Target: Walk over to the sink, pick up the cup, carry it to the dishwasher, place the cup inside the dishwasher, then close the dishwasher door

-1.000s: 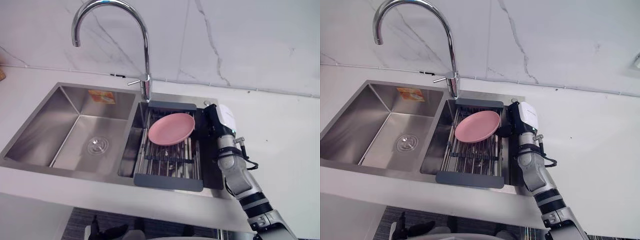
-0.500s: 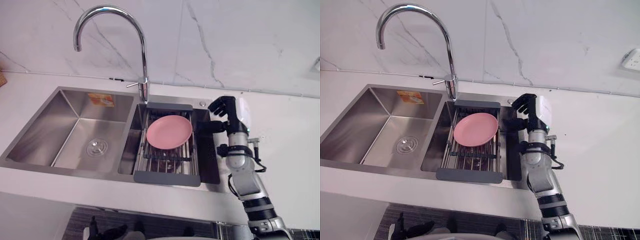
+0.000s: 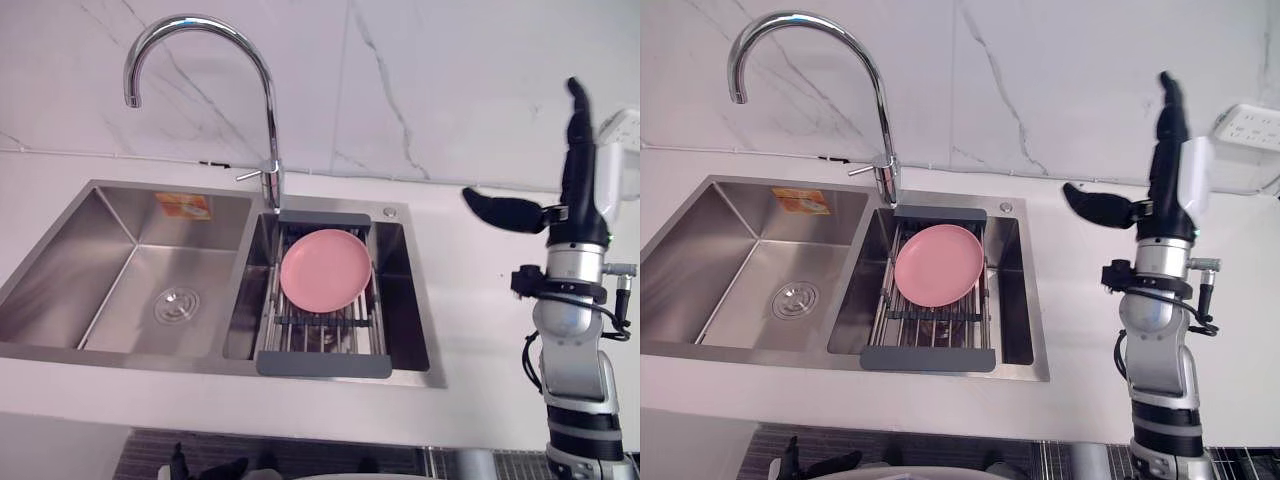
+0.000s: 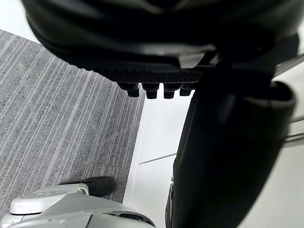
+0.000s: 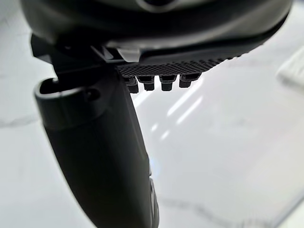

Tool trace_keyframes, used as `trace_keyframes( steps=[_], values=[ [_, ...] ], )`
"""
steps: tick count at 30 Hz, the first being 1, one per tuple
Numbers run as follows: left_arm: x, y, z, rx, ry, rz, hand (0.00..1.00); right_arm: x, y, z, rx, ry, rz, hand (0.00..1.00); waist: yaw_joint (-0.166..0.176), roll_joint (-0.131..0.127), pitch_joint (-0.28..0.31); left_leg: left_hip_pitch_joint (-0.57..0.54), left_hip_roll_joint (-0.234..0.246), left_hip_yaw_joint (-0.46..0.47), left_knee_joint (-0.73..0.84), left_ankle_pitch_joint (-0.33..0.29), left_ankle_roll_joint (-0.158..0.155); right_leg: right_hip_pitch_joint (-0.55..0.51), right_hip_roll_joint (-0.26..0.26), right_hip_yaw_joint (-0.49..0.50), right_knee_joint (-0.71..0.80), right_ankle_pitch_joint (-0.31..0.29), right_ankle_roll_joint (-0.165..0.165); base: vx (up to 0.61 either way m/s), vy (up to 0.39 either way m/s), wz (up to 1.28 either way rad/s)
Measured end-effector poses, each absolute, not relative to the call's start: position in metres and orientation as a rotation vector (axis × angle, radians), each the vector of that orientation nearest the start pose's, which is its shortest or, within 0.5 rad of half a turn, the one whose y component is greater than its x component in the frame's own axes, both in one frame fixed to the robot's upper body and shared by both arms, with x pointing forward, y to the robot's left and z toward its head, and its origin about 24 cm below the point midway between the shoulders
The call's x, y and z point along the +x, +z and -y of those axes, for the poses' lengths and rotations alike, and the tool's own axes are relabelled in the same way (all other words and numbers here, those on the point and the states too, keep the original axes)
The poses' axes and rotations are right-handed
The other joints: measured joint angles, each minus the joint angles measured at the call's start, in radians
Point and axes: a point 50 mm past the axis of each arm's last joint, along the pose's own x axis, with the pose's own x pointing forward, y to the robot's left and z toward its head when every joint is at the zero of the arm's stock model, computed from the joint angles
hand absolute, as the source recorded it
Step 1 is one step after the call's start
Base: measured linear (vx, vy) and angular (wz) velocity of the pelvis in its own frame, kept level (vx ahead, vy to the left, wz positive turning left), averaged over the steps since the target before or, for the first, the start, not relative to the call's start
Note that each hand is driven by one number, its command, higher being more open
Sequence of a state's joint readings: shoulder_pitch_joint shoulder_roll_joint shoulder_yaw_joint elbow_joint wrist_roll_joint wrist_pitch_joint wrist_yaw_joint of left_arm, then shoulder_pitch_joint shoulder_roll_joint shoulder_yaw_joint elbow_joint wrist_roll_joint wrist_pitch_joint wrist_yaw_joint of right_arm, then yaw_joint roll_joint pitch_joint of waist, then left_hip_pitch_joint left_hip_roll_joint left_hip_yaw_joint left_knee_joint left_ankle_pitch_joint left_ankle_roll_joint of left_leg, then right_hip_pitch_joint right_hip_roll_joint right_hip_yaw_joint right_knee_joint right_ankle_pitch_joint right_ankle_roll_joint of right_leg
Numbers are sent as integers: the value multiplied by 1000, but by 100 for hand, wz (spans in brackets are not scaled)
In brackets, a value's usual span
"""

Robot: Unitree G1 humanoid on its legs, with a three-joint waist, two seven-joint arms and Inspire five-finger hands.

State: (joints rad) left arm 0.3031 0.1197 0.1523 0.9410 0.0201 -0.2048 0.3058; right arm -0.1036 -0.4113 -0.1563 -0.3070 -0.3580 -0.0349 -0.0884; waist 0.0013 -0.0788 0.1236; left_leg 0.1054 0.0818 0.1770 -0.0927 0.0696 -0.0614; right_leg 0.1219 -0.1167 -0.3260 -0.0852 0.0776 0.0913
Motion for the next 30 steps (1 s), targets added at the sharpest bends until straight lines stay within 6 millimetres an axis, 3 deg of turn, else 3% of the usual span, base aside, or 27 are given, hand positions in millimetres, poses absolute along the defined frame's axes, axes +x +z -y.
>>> trace_keyframes(
  steps=[6, 17, 22, 30],
  values=[
    [37, -148, -241, 239, 527, -1012, 100, 253, 157, 187, -936, 99, 488, 100, 7, -14, -9, -1, 0, 0, 0, 0, 0, -2, 0, 0, 0, 1, -2, 0, 0, 0],
    [44, -148, -243, 243, 518, -1010, 100, 254, 132, 132, -1238, 540, 431, 100, 20, -25, -15, -12, 1, -1, 1, 1, 2, -10, 1, -1, 0, 3, -4, 6, -1, 0],
    [46, -147, -245, 248, 517, -1010, 100, 258, 114, 124, -1301, 632, 346, 100, 37, -38, -24, -22, 1, -8, 1, 1, 2, -15, 2, -6, 0, 3, -5, -10, -2, 3],
    [46, -147, -245, 243, 510, -1010, 100, 266, 110, 121, -1403, 637, 301, 100, 44, -39, -25, -32, 1, -20, 1, 3, 1, -19, 2, -14, 0, 2, -6, -12, -4, 3]
  ],
)
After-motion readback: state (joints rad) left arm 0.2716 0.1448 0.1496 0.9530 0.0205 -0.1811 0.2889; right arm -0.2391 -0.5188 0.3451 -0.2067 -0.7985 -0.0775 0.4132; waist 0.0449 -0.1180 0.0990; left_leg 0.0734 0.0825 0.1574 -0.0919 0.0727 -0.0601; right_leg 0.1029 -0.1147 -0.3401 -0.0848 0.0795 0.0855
